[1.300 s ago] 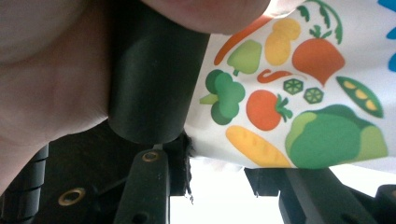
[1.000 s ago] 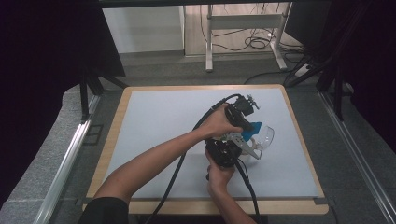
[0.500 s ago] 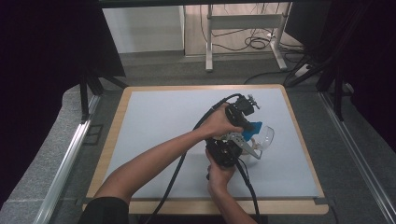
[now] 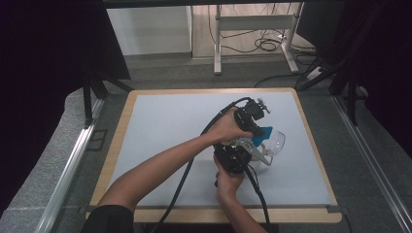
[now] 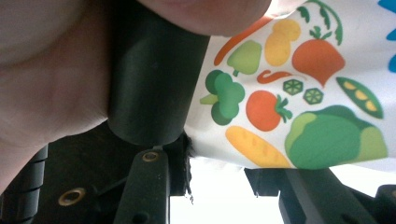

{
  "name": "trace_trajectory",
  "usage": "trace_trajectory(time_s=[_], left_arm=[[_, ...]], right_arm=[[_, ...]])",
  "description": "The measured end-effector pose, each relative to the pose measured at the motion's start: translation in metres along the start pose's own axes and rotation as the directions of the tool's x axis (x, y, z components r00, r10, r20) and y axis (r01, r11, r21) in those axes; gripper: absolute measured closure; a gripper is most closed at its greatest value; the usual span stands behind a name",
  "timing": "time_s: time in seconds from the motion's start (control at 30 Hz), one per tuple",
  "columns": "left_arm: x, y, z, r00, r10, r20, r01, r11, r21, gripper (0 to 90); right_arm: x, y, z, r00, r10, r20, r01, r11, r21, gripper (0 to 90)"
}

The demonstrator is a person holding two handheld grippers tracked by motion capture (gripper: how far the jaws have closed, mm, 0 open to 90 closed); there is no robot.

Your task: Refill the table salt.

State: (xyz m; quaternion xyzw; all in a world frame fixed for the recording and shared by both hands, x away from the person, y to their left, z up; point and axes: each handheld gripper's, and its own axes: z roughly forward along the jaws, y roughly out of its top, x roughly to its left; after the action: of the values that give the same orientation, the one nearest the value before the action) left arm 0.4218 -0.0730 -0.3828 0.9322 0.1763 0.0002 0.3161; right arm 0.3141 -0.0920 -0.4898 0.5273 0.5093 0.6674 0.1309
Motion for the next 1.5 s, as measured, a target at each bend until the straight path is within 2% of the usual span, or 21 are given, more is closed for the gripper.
trace_trajectory(time_s=[0.2,1.03,1.5], left_arm=[[-0.0002,0.0005,-0.0002,1.0000,0.001,-0.002,-0.001,1.0000,0.002,88.7],[-0.0013,0.0006,0.0007,1.0000,0.006,0.003,-0.006,1.0000,0.000,88.6],[0.0000,0.0008,-0.0004,1.0000,0.003,0.004,-0.003,1.0000,0.002,88.7]], right_arm=[[0.0003,0.0004,0.0003,0.9999,0.011,-0.002,-0.011,1.000,-0.002,65.3],[-0.0004,0.0005,-0.0010,1.0000,-0.005,0.001,0.005,1.000,-0.002,65.3],[0.0013,0.0021,-0.0001,0.9994,-0.033,0.008,0.033,0.999,0.007,65.4]])
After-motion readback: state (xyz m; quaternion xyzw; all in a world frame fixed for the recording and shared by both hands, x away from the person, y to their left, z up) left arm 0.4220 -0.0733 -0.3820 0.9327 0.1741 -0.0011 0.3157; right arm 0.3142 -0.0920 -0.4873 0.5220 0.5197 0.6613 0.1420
